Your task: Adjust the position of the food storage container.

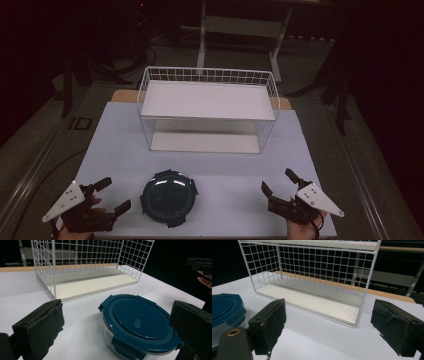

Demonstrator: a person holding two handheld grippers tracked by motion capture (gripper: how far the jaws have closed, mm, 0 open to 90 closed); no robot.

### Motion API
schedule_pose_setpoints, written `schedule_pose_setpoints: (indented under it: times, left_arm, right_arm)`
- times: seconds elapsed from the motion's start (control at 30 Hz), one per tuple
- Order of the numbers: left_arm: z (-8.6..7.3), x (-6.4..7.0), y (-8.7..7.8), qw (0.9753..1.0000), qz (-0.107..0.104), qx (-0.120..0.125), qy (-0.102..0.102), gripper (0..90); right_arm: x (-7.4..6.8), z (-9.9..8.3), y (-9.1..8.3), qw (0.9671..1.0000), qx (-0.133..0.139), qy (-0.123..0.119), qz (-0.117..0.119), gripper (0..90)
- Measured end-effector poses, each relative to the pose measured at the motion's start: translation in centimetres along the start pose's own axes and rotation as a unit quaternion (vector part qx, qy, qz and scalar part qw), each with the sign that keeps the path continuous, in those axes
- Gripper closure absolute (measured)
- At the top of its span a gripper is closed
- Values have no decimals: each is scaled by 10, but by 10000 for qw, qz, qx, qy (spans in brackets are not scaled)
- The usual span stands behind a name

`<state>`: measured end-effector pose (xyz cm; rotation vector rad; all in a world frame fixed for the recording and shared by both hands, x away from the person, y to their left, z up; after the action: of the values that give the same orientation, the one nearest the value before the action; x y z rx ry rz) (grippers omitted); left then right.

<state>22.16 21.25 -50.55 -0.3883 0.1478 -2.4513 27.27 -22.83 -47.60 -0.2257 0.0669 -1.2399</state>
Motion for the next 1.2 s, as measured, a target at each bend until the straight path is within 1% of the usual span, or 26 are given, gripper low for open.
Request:
schedule_pose_setpoints:
  times: [0.13,0.3,0.33,0.4,0.47,0.5,0.53,0.57,0.6,0.63,0.67,0.7,0.77,0.8,0.83,0.87,0.9,0.93,0.97,1.0,1.03,1.07,1.1,1.13,1.17,1.2]
  left_arm:
    - [1,1,-1,10000,9,35,-14,0]
    - [2,3,1,9999,-77,-7,-82,0]
    - [3,4,2,9998,-135,-108,-59,0]
    - [4,4,2,9997,-164,-143,-51,0]
    - [8,4,2,9992,-303,-248,15,0]
    - [9,2,1,9982,-370,-453,118,0]
    - [10,1,1,9975,-406,-546,176,0]
    - [9,0,0,9963,-475,-693,167,0]
    - [8,-1,0,9948,-599,-819,89,0]
    - [8,-1,0,9948,-599,-819,89,0]
    - [4,-2,-2,9901,-759,-1178,-67,0]
    - [2,-2,-3,9878,-813,-1326,-76,0]
    - [-1,-4,-4,9848,-877,-1492,-146,0]
    - [-1,-4,-4,9848,-877,-1492,-146,0]
    - [-6,-6,-3,9817,-865,-1695,-117,0]
    - [-9,-7,-3,9800,-835,-1805,-94,0]
    - [-9,-7,-3,9800,-835,-1805,-94,17]
    - [-13,-7,-3,9775,-855,-1928,-79,87]
    - [-21,-7,-2,9728,-920,-2125,-34,172]
    - [-25,-7,-1,9703,-944,-2225,-25,238]
    - [-29,-7,1,9676,-914,-2351,-50,323]
    - [-34,-7,2,9648,-913,-2466,6,412]
    - [-36,-7,3,9631,-900,-2538,31,484]
    - [-36,-7,3,9631,-900,-2538,31,551]
    - [-42,-9,6,9583,-850,-2730,33,600]
    - [-42,-9,6,9583,-850,-2730,33,638]
  right_arm:
    - [-1,2,-2,10000,48,-31,2,127]
    - [-2,4,-3,10000,74,-16,14,127]
    - [-2,5,-4,10000,68,-1,16,127]
    - [-2,5,-4,10000,73,4,35,127]
    - [-3,6,-4,10000,86,-13,25,127]
    - [-3,6,-4,10000,88,-9,33,127]
    - [-3,6,-4,10000,81,-5,33,127]
    - [-3,6,-4,10000,78,3,35,127]
    - [-3,6,-4,10000,70,11,40,127]
    - [-3,6,-4,10000,70,11,40,127]
    - [-3,6,-4,10000,69,18,46,127]
    - [-3,6,-4,10000,73,17,48,127]
    - [-3,6,-4,9999,80,13,60,127]
    - [-3,6,-4,9999,80,13,60,127]
    - [-3,6,-4,9999,53,42,80,127]
    - [-3,5,-4,9999,42,50,81,127]
    - [-3,5,-4,9999,42,50,81,127]
    - [-3,5,-4,9999,25,54,89,127]
    - [-3,4,-3,9999,16,62,102,127]
    - [-3,4,-3,9999,8,68,107,127]
    - [-3,4,-3,9999,0,68,116,127]
    - [-4,4,-3,9999,-10,62,132,127]
    - [-4,3,-3,9999,-23,53,134,127]
    - [-4,3,-3,9999,-23,53,134,127]
    - [-5,3,-3,9999,-32,37,155,127]
    - [-5,3,-3,9999,-31,25,158,127]
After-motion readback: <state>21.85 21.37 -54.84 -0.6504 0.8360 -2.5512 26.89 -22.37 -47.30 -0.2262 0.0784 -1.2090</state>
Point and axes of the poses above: each handheld gripper's, and its own axes: y roughly forward along the jaws, z roughly out of its top, x roughly to its right, the point moved 8 cm from there along y, roughly forward along the jaws, and after that the axes turned 11 degrees about -z, right-handed, at the moved point
